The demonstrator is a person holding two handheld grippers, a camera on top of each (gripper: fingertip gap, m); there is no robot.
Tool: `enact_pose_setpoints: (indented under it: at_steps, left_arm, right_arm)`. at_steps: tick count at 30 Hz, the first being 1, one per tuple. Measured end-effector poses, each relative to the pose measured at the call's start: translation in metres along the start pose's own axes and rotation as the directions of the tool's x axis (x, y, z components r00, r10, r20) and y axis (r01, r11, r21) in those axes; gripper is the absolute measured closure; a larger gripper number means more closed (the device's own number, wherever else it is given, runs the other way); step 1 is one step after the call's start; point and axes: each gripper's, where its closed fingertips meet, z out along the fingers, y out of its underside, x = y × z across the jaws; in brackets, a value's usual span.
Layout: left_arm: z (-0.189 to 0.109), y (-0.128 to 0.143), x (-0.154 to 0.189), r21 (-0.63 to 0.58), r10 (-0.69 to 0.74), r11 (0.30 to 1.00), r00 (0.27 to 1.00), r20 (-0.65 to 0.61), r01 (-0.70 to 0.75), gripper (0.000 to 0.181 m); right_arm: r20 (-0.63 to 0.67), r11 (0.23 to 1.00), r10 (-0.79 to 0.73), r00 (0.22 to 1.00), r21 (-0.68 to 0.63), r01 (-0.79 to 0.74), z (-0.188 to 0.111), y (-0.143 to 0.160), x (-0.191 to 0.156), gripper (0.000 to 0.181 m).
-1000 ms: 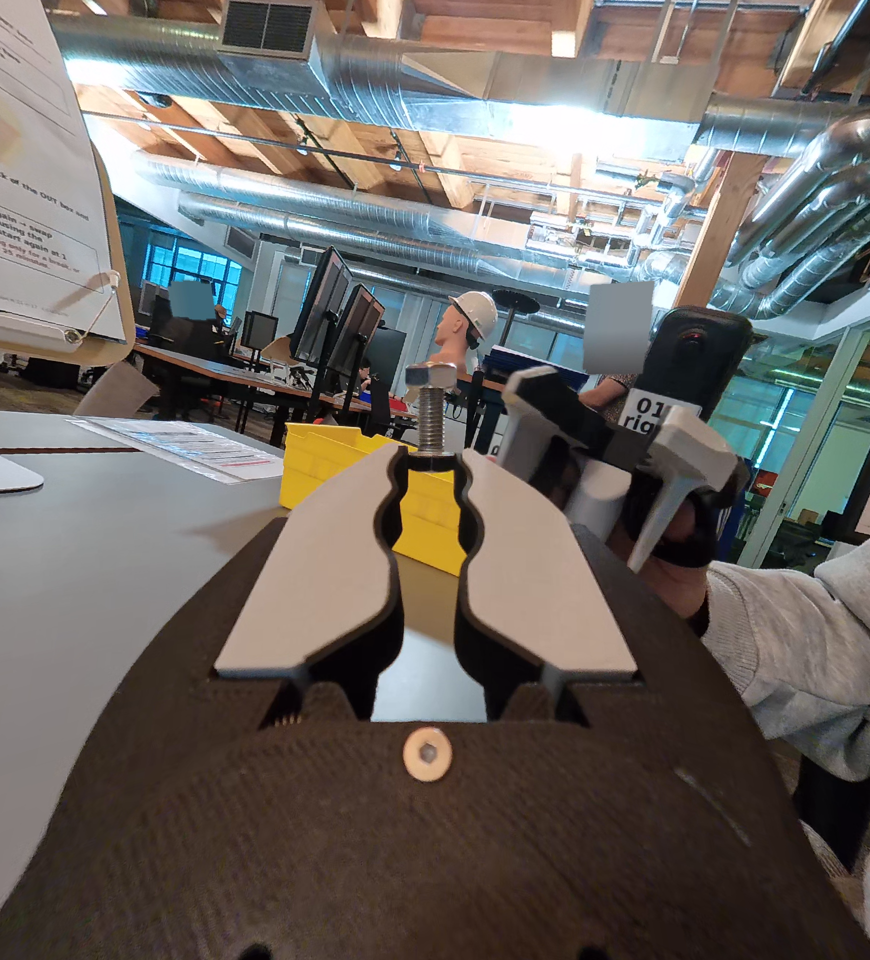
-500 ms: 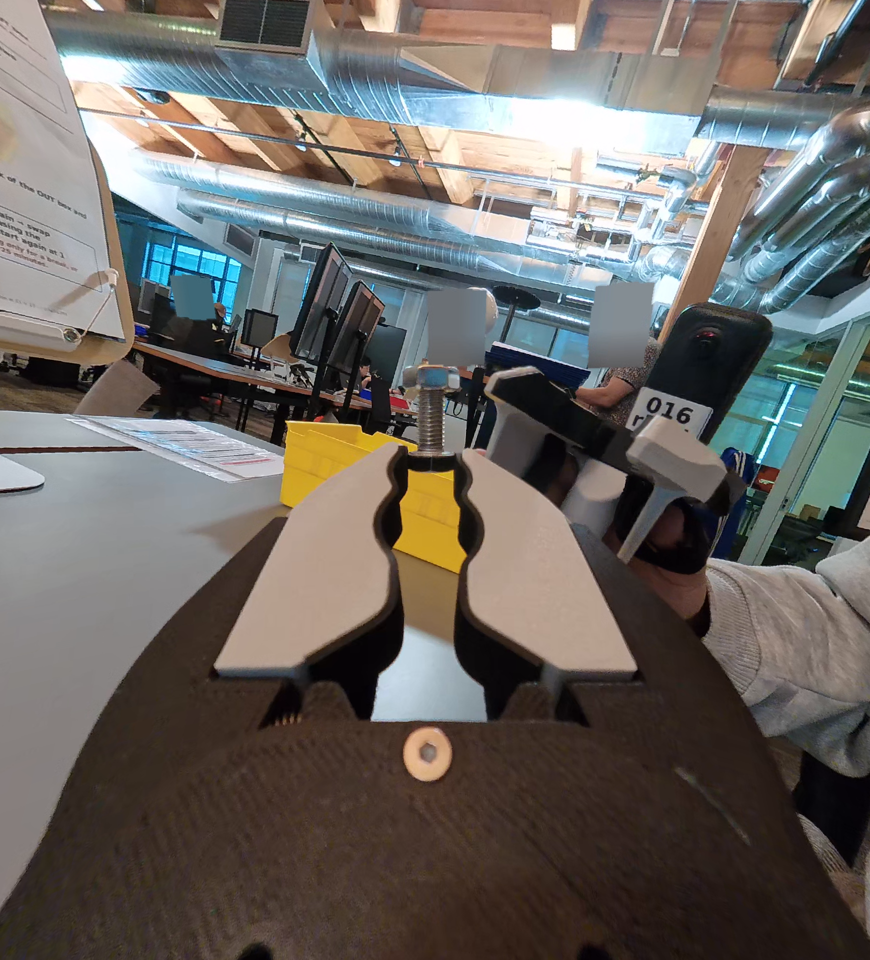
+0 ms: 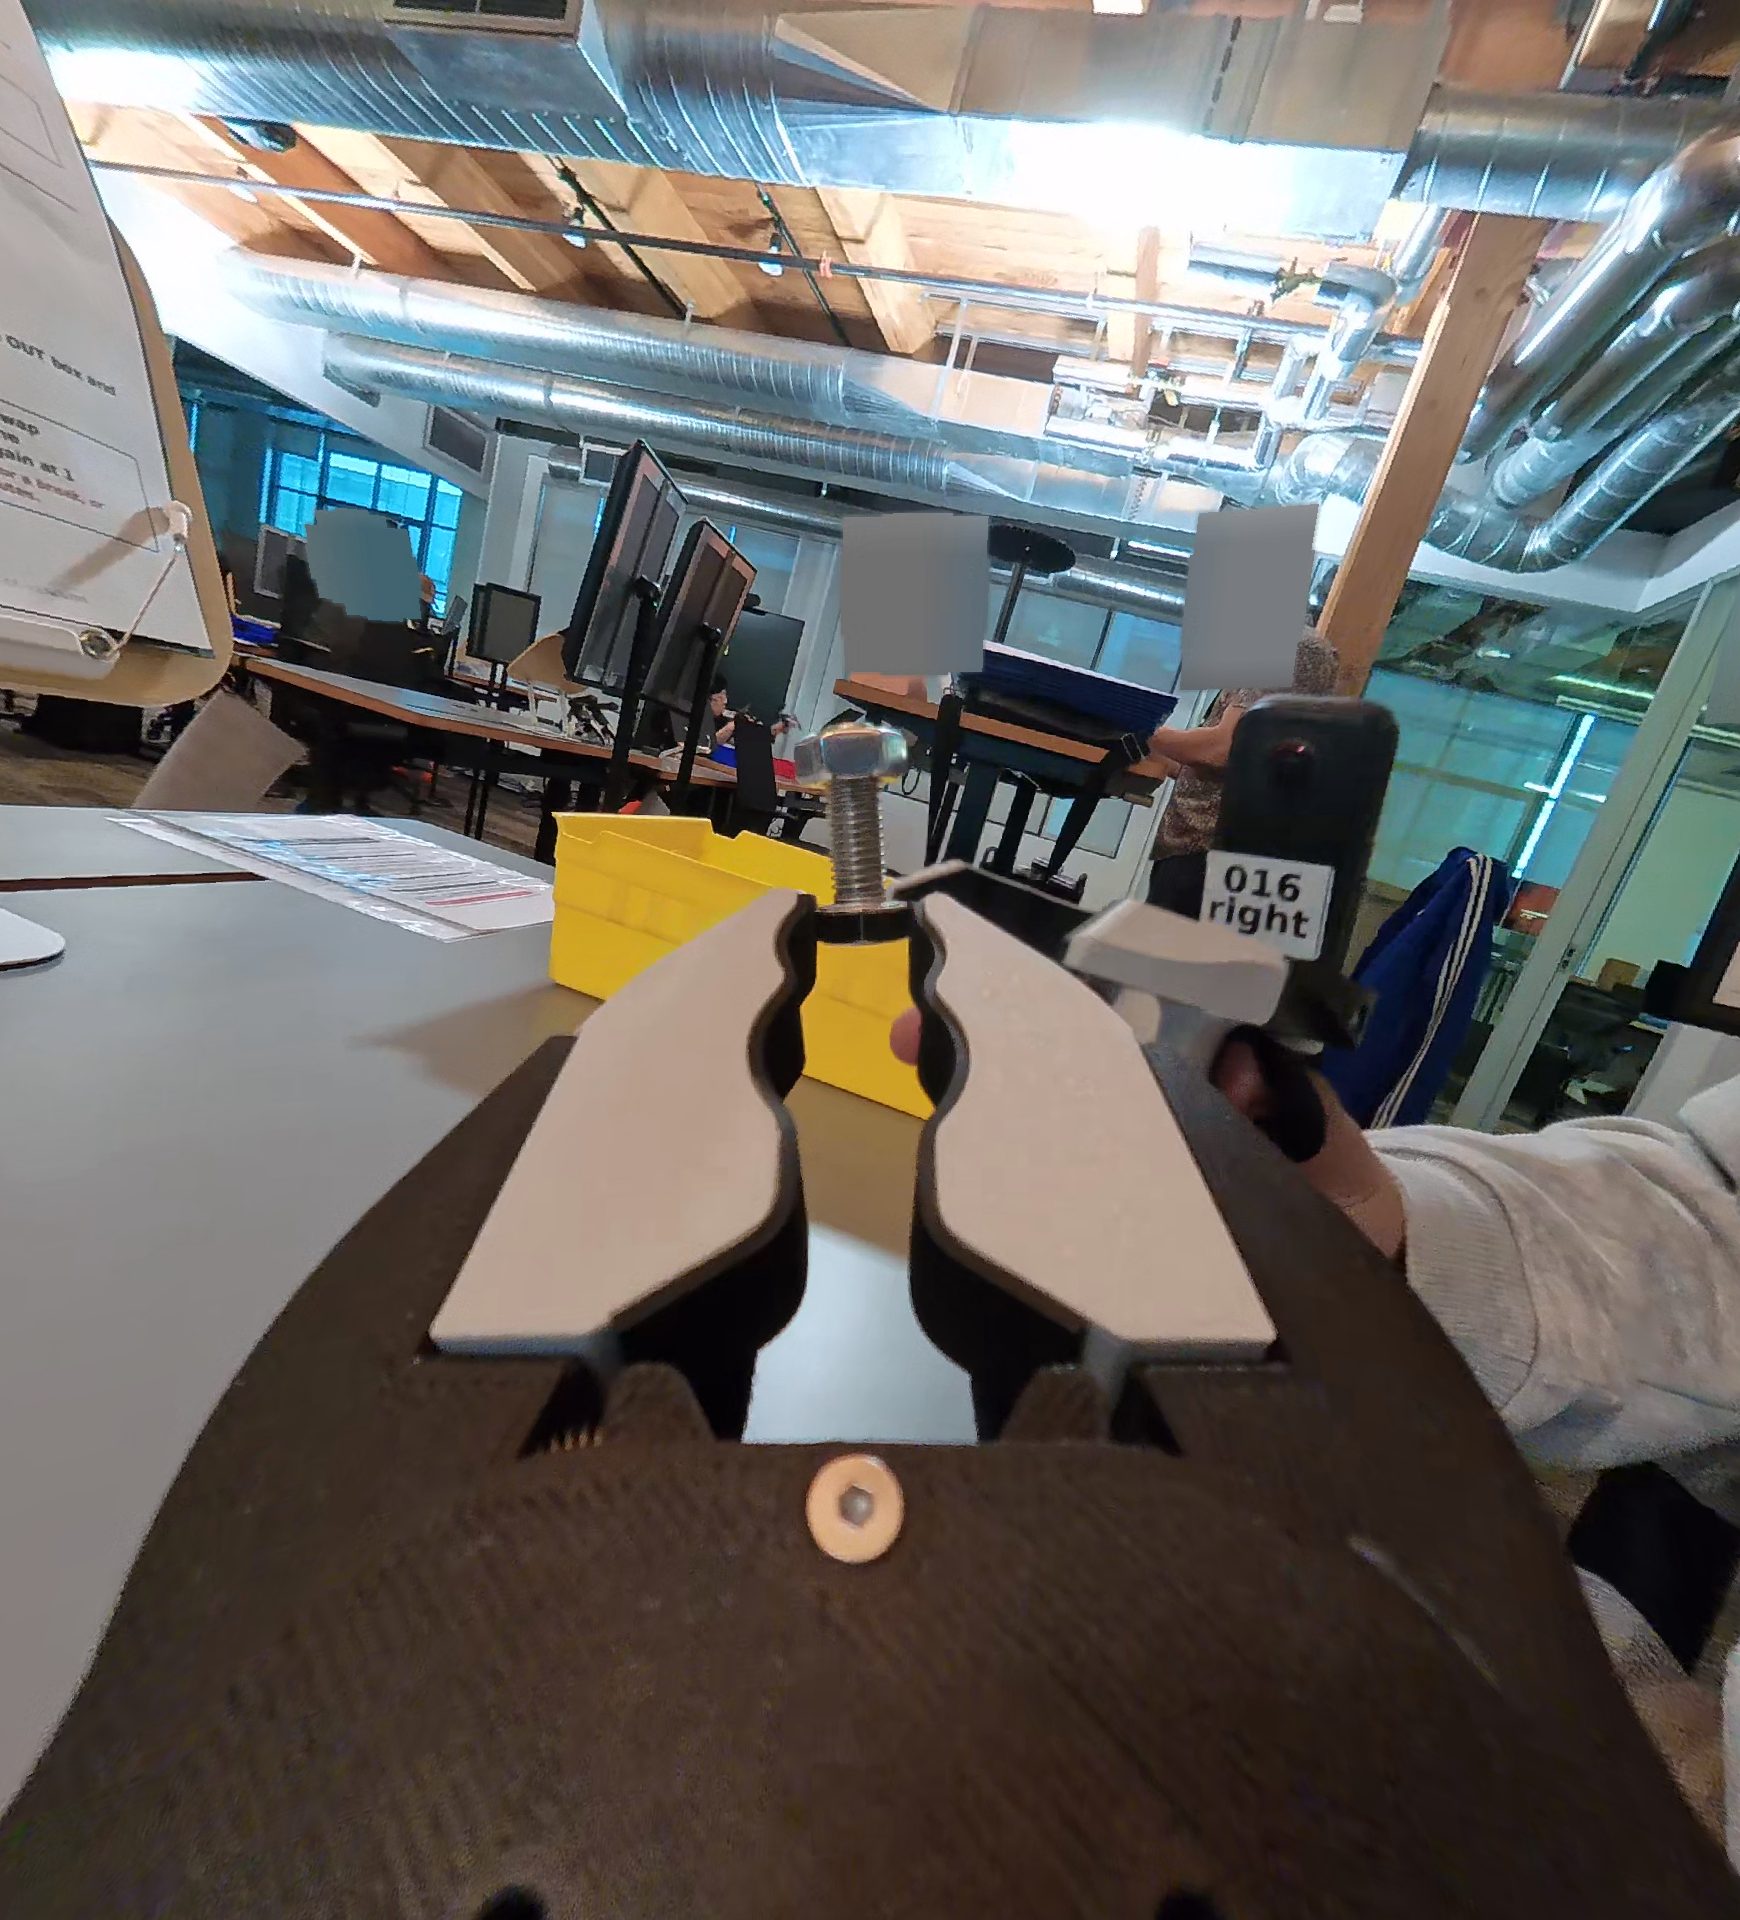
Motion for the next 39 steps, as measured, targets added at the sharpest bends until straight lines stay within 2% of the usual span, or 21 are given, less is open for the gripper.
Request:
enact_pose_setpoints:
  at_steps: [6, 10, 14, 15, 18, 19, 21, 24, 26, 30, 33, 36, 38, 39]
  left_arm:
    - [0.003, 0.004, 0.005, -0.015, -0.020, 1.000, 0.999, -0.025, 0.019, 0.164]
    - [-0.002, 0.002, 0.003, -0.049, 0.051, 0.997, 0.999, -0.001, -0.051, 0.164]
    - [-0.011, -0.016, -0.006, 0.024, 0.005, 1.000, 1.000, 0.024, -0.006, 0.165]
    - [-0.013, -0.019, -0.010, 0.044, 0.002, 0.999, 0.999, 0.036, -0.004, 0.181]
    - [-0.014, -0.034, -0.015, 0.149, -0.098, 0.984, 0.995, -0.019, 0.100, 0.181]
    - [-0.012, -0.032, -0.022, 0.130, -0.115, 0.985, 0.993, 0.011, 0.113, 0.181]
    - [-0.011, -0.024, -0.041, 0.076, -0.031, 0.997, 0.992, 0.118, 0.022, 0.181]
    - [-0.014, -0.027, -0.052, 0.080, -0.057, 0.996, 0.990, 0.131, 0.047, 0.181]
    - [-0.018, -0.026, -0.054, 0.048, -0.020, 0.999, 0.987, 0.156, 0.012, 0.181]
    - [-0.030, -0.035, -0.061, 0.085, -0.004, 0.996, 0.976, 0.217, -0.015, 0.181]
    - [-0.041, -0.047, -0.060, 0.110, 0.020, 0.993, 0.967, 0.253, -0.049, 0.181]
    - [-0.067, -0.077, -0.062, 0.142, -0.001, 0.988, 0.929, 0.369, -0.055, 0.181]
    - [-0.085, -0.094, -0.052, 0.131, -0.075, 0.991, 0.914, 0.398, 0.024, 0.176]
    - [-0.092, -0.093, -0.043, 0.080, -0.104, 0.994, 0.913, 0.394, 0.079, 0.171]
  right_arm:
    - [-0.027, 0.998, 0.059, 0.998, 0.009, -0.058, -0.019, 0.011, 0.023, 0.144]
    - [-0.032, 0.976, 0.212, 0.977, 0.067, -0.209, -0.029, 0.009, 0.040, 0.143]
    - [0.007, 0.935, 0.345, 0.939, 0.090, -0.344, -0.033, 0.008, 0.045, 0.139]
    - [0.012, 0.932, 0.353, 0.935, 0.086, -0.353, -0.034, 0.009, 0.046, 0.139]
    - [0.010, 0.941, 0.331, 0.944, 0.074, -0.331, -0.034, 0.011, 0.050, 0.138]
    - [0.007, 0.945, 0.320, 0.947, 0.063, -0.320, -0.033, 0.014, 0.051, 0.138]
    - [-0.005, 0.955, 0.292, 0.956, 0.046, -0.291, -0.031, 0.019, 0.055, 0.139]
    - [-0.098, 0.988, 0.142, 0.985, -0.047, -0.147, -0.033, 0.029, 0.074, 0.142]
    - [-0.111, 0.992, 0.114, 0.987, -0.048, -0.120, -0.037, 0.026, 0.080, 0.144]
    - [-0.092, 0.958, 0.285, 0.954, 0.050, -0.281, -0.041, 0.019, 0.081, 0.140]
    - [-0.050, 0.920, 0.389, 0.920, 0.069, -0.385, -0.040, 0.019, 0.074, 0.135]
    - [-0.026, 0.910, 0.412, 0.911, 0.057, -0.410, -0.037, 0.022, 0.060, 0.135]
    - [-0.006, 0.919, 0.393, 0.920, 0.043, -0.392, -0.033, 0.021, 0.049, 0.135]
    - [0.003, 0.928, 0.371, 0.929, 0.027, -0.371, -0.031, 0.022, 0.043, 0.135]
